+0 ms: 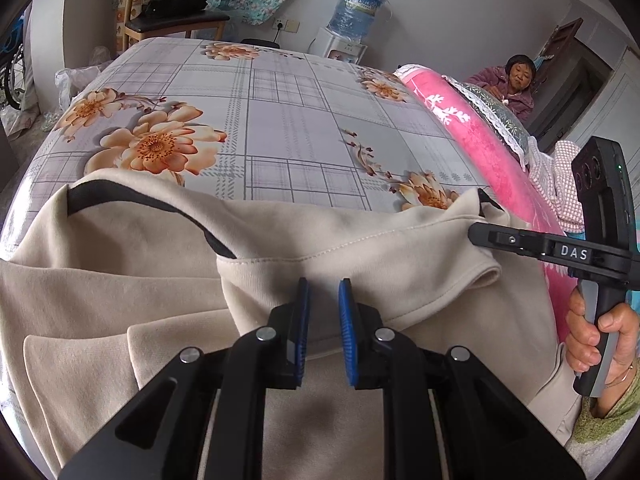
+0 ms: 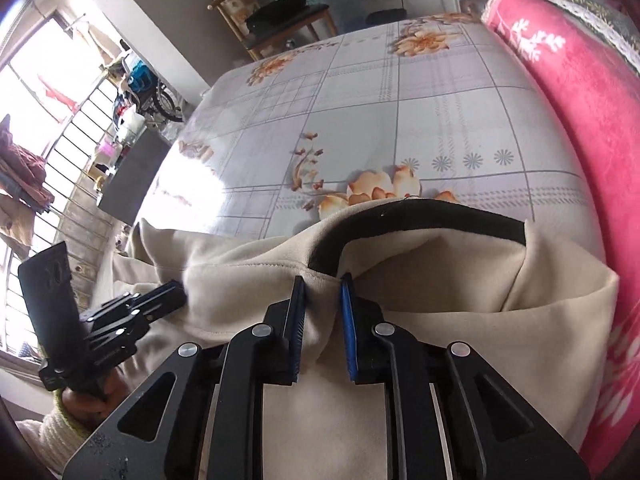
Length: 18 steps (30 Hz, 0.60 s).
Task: Fold large clothes
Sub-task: 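Lift the collar with both tools and fold it toward the hem, then lay the collar over the jacket and open both tools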
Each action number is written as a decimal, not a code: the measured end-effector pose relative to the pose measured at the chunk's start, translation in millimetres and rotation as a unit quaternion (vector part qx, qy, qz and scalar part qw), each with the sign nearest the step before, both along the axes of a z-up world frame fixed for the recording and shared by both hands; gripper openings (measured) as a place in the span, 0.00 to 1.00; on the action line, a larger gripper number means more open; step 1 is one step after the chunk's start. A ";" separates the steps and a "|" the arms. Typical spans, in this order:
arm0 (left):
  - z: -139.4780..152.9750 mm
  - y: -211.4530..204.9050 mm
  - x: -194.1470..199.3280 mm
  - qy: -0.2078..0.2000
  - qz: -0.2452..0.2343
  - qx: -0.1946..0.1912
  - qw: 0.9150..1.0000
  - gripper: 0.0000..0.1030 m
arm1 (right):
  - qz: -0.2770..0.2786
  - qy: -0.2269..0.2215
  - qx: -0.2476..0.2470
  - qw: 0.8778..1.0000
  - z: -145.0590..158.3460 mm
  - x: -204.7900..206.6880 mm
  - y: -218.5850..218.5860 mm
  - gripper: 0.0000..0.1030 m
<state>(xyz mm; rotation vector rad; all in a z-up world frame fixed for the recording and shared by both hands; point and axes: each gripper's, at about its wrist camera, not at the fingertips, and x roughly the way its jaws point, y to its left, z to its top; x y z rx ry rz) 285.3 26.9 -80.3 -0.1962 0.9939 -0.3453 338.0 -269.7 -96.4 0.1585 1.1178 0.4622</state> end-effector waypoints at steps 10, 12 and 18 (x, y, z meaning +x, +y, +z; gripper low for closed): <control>-1.5 0.7 -6.3 -0.014 -0.011 0.010 1.000 0.14 | -0.006 -0.077 -0.096 0.992 35.1 -41.7 -0.4 0.26; -2.0 0.3 -6.6 -0.016 -0.010 0.010 1.000 0.14 | 0.027 -0.077 -0.052 0.995 37.2 -47.5 14.6 0.26; -1.7 1.3 -6.9 -0.014 -0.008 0.006 1.000 0.14 | 0.076 -0.080 -0.122 0.986 -5.6 -56.5 58.5 0.29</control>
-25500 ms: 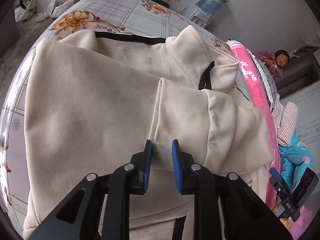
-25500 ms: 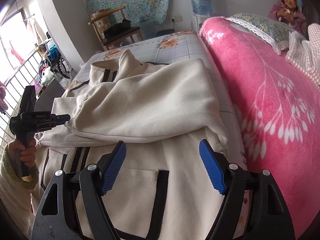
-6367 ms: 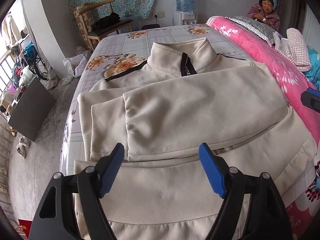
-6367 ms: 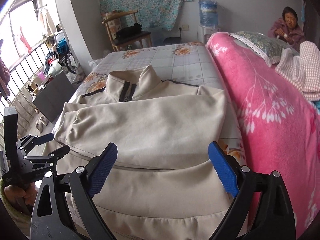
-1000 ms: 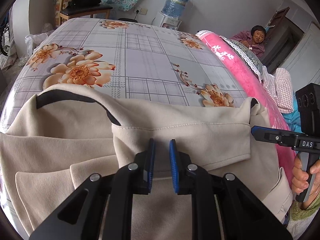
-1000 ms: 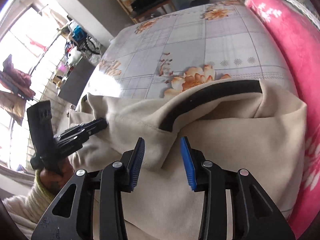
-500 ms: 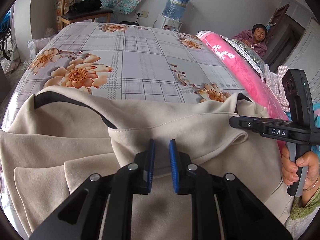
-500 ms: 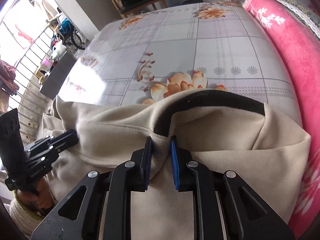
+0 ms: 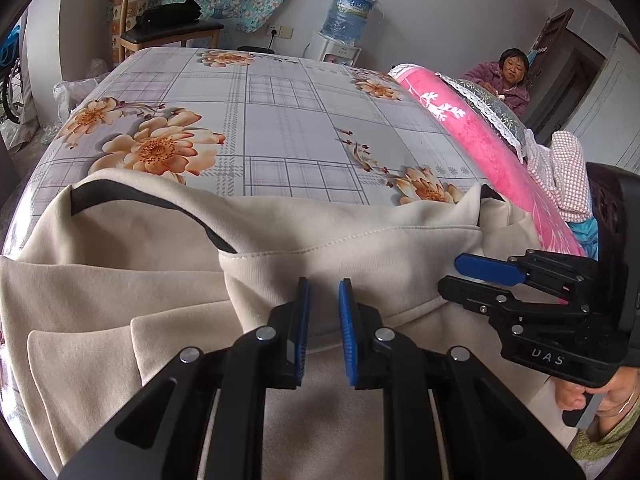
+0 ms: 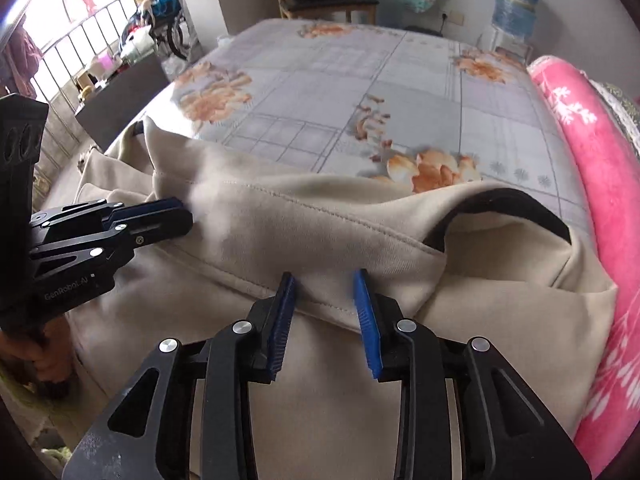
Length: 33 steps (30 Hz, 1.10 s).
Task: Fold large clothes
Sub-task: 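Lay the collar over the jacket and open both tools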
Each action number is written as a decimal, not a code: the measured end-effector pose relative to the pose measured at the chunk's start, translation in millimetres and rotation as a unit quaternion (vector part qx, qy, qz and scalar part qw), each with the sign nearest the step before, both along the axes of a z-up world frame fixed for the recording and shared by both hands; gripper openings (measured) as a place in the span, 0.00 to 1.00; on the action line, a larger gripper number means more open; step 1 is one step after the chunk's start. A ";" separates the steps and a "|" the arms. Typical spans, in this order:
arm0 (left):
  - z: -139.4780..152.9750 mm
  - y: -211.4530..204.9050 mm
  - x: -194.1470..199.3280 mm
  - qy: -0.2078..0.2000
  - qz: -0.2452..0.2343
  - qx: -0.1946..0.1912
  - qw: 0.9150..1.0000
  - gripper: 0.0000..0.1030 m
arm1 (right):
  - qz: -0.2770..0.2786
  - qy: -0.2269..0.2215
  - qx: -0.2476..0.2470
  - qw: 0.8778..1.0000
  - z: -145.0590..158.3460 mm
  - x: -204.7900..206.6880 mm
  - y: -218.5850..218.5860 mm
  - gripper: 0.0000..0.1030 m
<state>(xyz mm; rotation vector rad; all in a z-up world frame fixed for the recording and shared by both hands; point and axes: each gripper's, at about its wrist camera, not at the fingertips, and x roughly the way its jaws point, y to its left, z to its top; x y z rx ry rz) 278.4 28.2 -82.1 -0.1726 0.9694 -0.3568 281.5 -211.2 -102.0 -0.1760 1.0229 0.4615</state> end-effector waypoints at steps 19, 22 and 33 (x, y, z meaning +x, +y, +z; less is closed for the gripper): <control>72.0 127.3 -150.0 -0.046 0.113 0.034 0.992 0.53 | 0.003 0.002 0.072 0.997 58.1 -126.8 -14.2 0.63; 57.2 144.0 -187.8 -0.045 0.123 0.039 0.991 0.53 | 0.022 0.015 0.062 0.998 43.7 -150.5 -6.8 0.63; 25.1 148.7 -219.0 -0.041 0.120 0.026 0.992 0.35 | 0.013 0.042 0.014 0.999 -7.0 -166.1 0.3 0.63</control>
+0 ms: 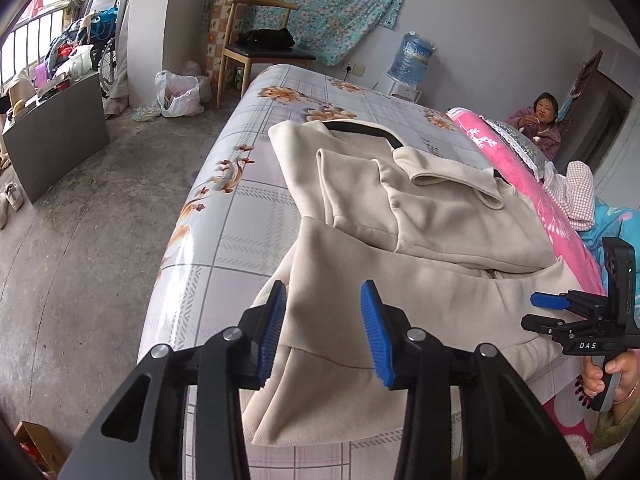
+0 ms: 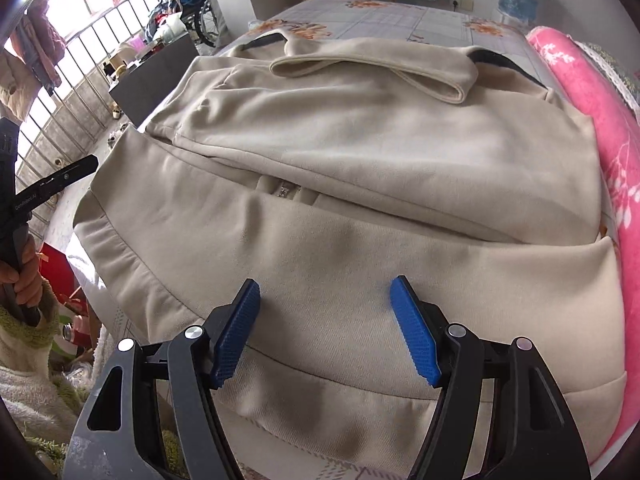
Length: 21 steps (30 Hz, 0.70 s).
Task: Fold large clothes
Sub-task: 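Lay the collar over the jacket and open both tools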
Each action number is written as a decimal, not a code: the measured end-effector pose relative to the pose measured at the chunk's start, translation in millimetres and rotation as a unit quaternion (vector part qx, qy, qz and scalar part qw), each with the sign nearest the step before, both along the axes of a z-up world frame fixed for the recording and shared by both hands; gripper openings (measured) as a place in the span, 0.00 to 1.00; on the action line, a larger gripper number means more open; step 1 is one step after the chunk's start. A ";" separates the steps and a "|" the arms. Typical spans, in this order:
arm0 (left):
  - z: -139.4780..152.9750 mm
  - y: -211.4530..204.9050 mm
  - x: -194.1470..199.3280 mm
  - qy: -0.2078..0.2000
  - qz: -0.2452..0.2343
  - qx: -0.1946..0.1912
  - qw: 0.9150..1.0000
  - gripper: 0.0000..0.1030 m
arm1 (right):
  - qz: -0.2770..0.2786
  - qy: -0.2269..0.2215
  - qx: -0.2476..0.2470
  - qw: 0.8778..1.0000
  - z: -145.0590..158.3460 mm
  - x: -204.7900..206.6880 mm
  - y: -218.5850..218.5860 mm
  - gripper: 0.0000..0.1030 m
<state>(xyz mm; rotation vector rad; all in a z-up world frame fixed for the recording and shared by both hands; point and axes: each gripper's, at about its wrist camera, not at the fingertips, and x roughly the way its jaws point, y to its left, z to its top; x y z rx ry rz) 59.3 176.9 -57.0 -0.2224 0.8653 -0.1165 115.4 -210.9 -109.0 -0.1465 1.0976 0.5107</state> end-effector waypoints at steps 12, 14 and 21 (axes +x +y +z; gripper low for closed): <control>-22.8 17.0 1.8 0.066 0.016 -0.056 0.996 0.34 | -0.008 -0.005 -0.002 1.000 0.3 -2.1 1.1 0.63; -16.6 17.6 -0.6 0.045 0.001 -0.083 0.996 0.34 | -0.008 -0.006 -0.004 1.000 1.1 -4.2 0.2 0.63; -34.8 26.5 20.4 0.083 0.000 -0.120 0.989 0.32 | -0.008 -0.007 -0.002 1.000 0.6 -5.0 -1.3 0.63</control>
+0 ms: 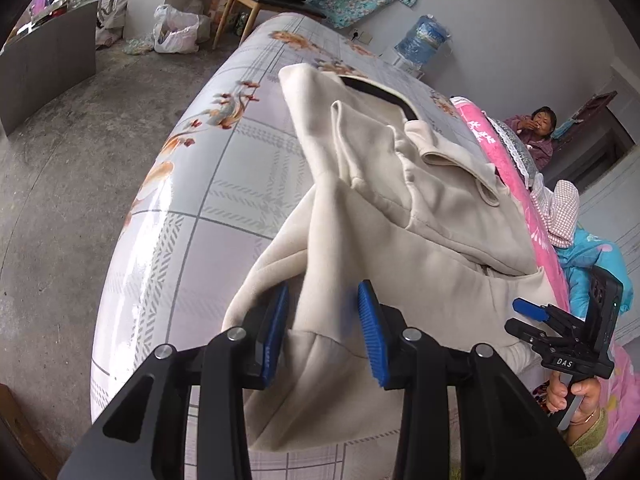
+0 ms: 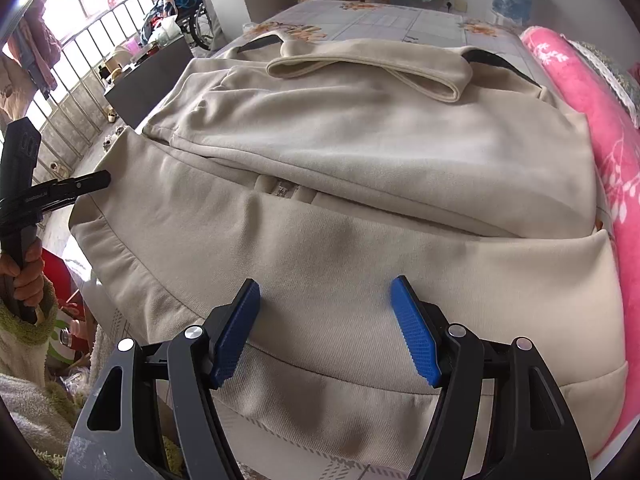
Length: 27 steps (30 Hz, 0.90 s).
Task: Fold large clothes
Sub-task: 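Lay the collar over the jacket and open both tools, then grasp the jacket side edge with both tools and lift it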
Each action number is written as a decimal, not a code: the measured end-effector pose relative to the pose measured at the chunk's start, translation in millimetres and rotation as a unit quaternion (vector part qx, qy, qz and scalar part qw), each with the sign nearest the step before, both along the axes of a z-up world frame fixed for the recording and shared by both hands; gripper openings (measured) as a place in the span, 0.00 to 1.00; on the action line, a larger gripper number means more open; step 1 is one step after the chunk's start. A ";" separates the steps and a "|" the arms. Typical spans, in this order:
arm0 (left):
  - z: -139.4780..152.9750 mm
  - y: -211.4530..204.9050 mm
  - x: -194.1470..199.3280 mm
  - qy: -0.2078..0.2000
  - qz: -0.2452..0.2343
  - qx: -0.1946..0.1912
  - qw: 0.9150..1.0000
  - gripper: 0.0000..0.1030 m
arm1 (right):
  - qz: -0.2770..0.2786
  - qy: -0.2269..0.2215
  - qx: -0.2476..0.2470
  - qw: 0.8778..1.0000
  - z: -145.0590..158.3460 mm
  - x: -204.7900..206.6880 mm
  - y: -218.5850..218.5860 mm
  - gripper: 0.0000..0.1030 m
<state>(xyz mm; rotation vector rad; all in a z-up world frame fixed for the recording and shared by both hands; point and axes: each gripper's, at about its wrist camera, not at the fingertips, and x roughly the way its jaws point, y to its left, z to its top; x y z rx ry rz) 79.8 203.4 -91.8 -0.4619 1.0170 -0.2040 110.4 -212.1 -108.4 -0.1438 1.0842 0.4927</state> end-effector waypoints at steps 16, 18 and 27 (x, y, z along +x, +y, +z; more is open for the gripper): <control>8.1 -35.3 17.9 -0.022 -0.031 0.089 0.995 0.32 | 0.003 -0.007 0.006 1.000 -0.4 -1.5 -3.1 0.64; 6.7 -43.5 19.1 -0.023 -0.033 0.123 0.992 0.32 | 0.004 -0.009 0.009 1.000 -0.4 -1.9 -4.4 0.64; 7.1 -70.3 11.0 -0.032 -0.031 0.240 0.970 0.31 | -0.052 -0.010 0.080 0.995 25.1 -8.5 -59.1 0.64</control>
